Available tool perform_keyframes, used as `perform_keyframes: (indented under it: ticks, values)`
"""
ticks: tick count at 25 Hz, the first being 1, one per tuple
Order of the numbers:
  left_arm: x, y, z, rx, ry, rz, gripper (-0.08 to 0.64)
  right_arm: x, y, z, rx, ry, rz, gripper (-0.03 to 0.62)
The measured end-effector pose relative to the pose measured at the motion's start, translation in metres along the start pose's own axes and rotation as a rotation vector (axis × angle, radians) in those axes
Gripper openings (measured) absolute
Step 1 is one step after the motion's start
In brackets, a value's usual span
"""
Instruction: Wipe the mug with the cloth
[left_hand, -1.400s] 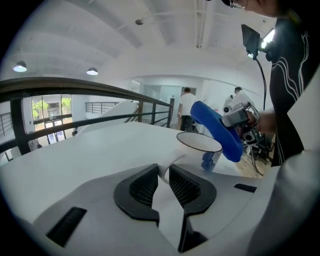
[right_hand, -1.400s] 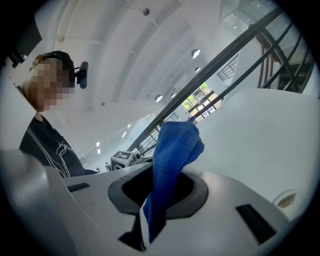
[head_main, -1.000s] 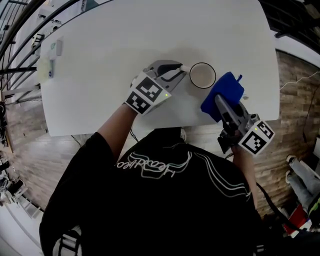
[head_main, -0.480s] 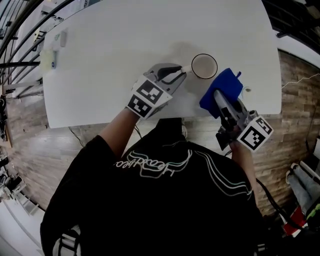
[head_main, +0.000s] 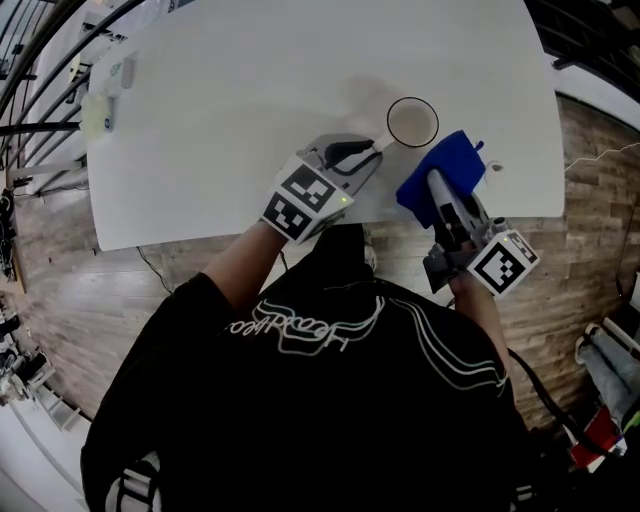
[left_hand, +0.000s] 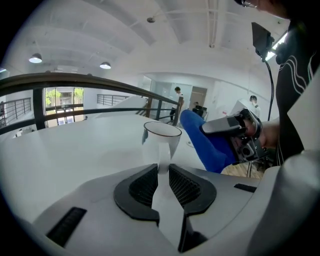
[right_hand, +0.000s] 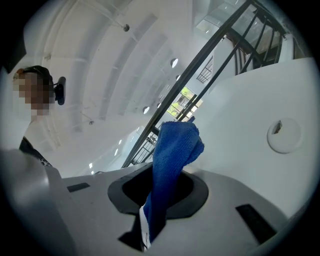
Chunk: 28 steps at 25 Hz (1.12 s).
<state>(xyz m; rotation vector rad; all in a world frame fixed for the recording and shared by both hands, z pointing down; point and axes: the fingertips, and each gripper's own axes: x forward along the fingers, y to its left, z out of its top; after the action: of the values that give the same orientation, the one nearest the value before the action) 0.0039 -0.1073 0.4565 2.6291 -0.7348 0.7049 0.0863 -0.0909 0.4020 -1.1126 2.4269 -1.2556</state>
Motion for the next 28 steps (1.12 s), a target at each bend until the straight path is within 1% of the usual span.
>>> perform_keyframes:
  ticks: [5, 11, 14, 17, 19, 24, 28]
  values:
    - [0.005, -0.015, 0.002, -0.018, 0.006, -0.017, 0.075, -0.008, -0.006, 0.002, 0.117, -0.092, 0.0, 0.054]
    - [0.005, -0.014, 0.0, -0.017, 0.011, -0.033, 0.075, -0.001, -0.01, 0.011, 0.162, -0.188, -0.003, 0.054]
    - [0.007, -0.018, 0.001, -0.015, 0.01, -0.038, 0.075, -0.004, -0.015, 0.015, 0.205, -0.224, -0.011, 0.054]
    - [0.007, -0.02, 0.002, -0.003, 0.005, -0.042, 0.075, -0.003, -0.016, 0.016, 0.251, -0.26, 0.002, 0.054]
    - [0.007, -0.019, 0.003, 0.007, -0.001, -0.041, 0.075, -0.002, -0.019, 0.015, 0.279, -0.272, 0.002, 0.054]
    - [0.008, -0.021, 0.003, 0.009, -0.007, -0.052, 0.075, -0.001, -0.029, 0.009, 0.314, -0.276, -0.021, 0.054]
    - [0.008, -0.021, 0.002, 0.034, -0.015, -0.055, 0.075, 0.002, -0.033, 0.007, 0.305, -0.265, -0.024, 0.055]
